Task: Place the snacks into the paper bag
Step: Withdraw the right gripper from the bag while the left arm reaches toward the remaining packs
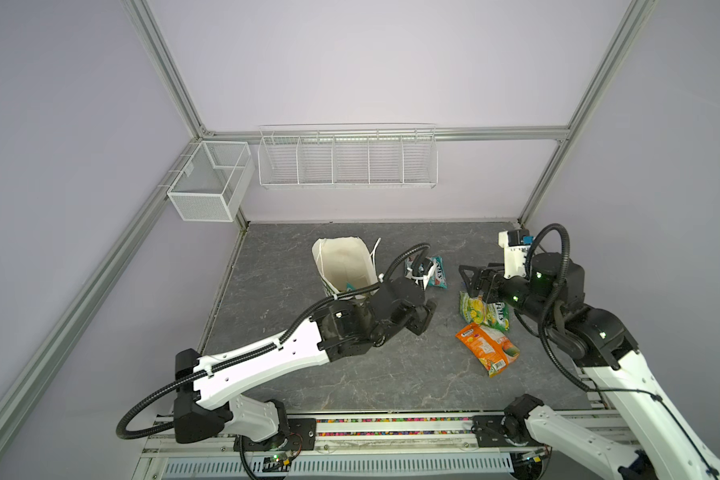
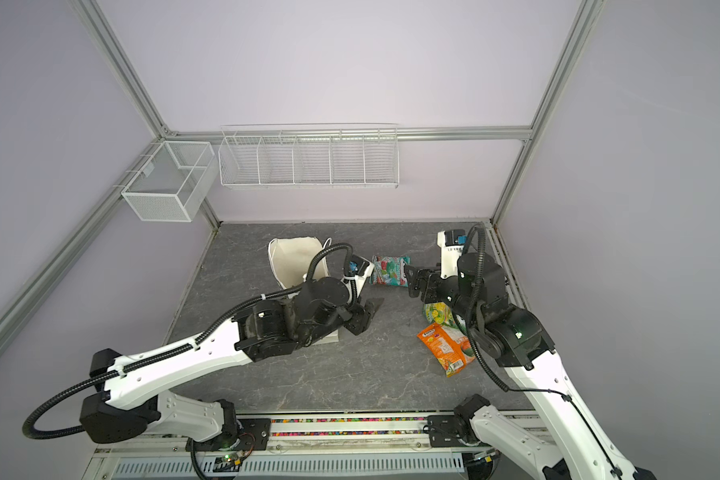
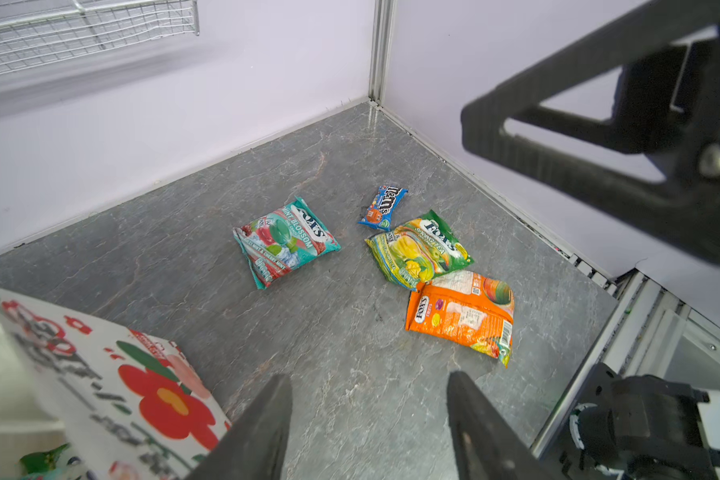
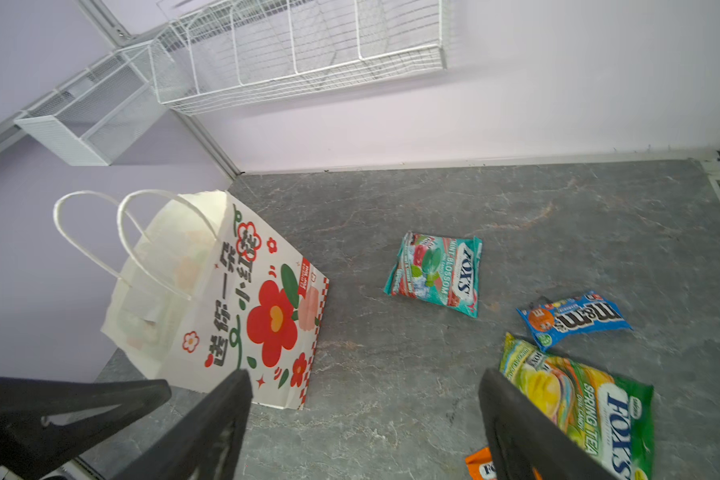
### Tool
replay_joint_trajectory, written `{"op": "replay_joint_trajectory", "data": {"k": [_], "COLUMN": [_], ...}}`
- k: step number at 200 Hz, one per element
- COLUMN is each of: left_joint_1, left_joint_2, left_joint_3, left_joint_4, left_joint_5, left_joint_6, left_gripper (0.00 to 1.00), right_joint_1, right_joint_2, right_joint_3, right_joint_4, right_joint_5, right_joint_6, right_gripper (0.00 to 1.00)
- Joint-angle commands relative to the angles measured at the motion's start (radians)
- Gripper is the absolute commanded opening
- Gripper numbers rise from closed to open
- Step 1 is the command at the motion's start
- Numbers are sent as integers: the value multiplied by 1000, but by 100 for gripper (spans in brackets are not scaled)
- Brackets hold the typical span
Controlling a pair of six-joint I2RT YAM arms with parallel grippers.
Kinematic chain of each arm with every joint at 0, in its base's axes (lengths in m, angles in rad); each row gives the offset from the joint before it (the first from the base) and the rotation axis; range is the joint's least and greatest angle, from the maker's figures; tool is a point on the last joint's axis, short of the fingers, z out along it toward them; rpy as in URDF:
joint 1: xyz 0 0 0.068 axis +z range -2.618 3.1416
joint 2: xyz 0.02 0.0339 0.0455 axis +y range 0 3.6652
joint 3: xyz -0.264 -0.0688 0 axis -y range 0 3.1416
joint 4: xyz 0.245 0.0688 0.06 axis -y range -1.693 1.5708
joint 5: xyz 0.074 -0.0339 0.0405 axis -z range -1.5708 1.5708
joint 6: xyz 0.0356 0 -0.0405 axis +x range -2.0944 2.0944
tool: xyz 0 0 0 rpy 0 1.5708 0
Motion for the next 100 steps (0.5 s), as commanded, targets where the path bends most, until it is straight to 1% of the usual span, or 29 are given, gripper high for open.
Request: {"op": "replay_joint_trajectory", "data": {"k": [1, 18, 48, 67, 100], "left_joint_1": [2, 25, 101, 130, 155], "left_joint_2": [94, 184, 307, 376, 491], "left_joint_3": [101, 175, 254, 312, 432], "left_joint_4": [-21, -55, -46, -54, -94], "left_joint_5": [-61, -46, 55, 58, 63], "left_joint_6": [-83, -141, -222, -256, -289], "left_gripper": [63, 67, 68, 70, 72], "right_joint_1": [-32, -51, -77, -91, -104], "right_joint_2": [-40, -54, -85, -103, -112], "right_joint_3": [-28, -35, -33, -30, -21], "right_joint_4": [-14, -26, -51, -65, -83], "right_joint_5": [11, 5, 6, 6, 4], "right_joint_6": [26, 26, 15, 9, 0], "right_gripper": [88, 88, 88, 88, 88]}}
